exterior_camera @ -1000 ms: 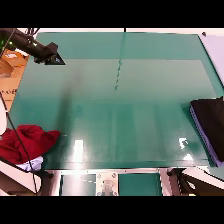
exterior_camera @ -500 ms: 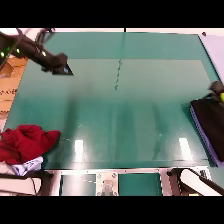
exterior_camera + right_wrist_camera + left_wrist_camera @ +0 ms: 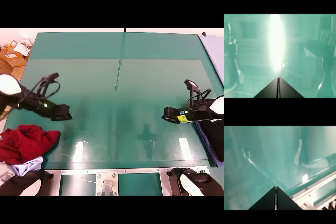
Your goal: Fold the shirts.
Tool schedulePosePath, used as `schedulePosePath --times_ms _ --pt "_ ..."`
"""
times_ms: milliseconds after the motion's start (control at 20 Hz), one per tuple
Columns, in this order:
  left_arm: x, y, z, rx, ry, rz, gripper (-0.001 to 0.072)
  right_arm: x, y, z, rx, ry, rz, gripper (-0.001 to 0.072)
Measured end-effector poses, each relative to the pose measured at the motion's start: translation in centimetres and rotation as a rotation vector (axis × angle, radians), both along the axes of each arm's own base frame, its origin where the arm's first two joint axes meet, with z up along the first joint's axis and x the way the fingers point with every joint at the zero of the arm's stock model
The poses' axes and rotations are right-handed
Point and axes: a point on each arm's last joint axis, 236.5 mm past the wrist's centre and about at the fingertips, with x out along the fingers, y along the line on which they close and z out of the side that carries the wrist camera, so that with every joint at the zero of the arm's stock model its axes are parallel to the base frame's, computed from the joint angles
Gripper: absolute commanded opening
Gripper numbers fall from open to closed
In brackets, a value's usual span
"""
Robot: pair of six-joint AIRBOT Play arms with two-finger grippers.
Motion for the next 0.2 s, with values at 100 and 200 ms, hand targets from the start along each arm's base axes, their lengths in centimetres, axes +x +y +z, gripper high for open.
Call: schedulePosePath --times_ms 100,200 --pt "-0.52 0.17 -0.47 0.005 0.006 0.014 0.0033 -0.25 0.47 -0.16 0.000 -0.002 0.017 0.0021" --pt "-0.65 0.19 -0.69 0.006 0.003 0.024 0.0033 -0.42 0.75 -0.25 0.000 -0.002 0.027 0.0021"
